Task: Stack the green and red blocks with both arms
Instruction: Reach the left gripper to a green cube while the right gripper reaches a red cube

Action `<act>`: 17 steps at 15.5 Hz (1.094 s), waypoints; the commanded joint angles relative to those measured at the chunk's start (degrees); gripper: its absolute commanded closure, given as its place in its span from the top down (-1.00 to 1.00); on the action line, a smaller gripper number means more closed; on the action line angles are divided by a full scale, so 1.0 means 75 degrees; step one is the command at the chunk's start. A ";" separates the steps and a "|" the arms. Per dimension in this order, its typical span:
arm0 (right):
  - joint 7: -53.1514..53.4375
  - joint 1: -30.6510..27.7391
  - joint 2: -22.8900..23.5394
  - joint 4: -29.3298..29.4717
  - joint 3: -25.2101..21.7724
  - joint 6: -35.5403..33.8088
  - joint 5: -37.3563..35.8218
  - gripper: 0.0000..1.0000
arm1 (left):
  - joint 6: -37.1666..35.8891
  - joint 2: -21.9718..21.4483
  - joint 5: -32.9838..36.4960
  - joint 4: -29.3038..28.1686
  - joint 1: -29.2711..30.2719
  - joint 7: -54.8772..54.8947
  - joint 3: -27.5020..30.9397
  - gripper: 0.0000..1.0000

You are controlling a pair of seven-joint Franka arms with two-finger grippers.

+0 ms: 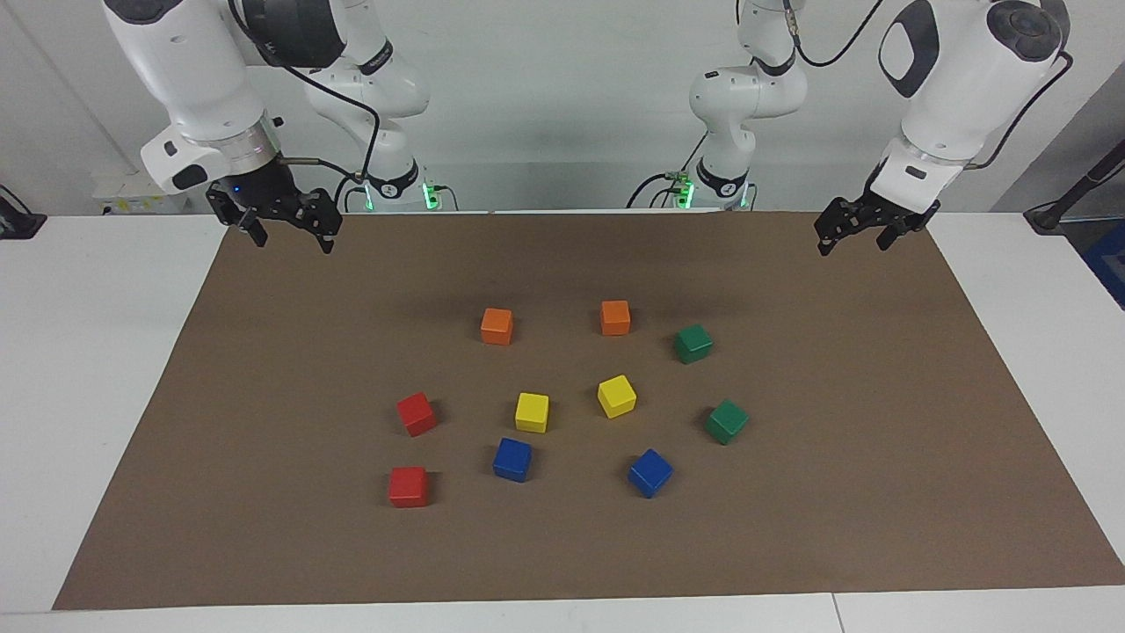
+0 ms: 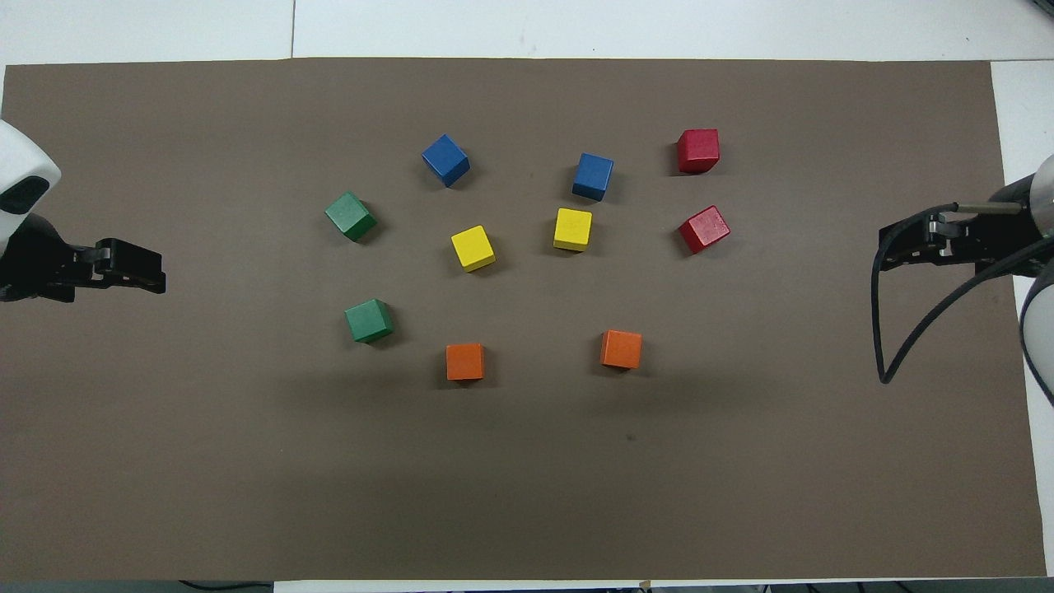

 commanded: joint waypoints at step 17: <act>-0.1804 0.0567 0.1339 -0.1298 0.0196 0.3127 0.0045 1.00 | 0.1217 0.0224 -0.0140 -0.0600 -0.0444 -0.1081 -0.0044 1.00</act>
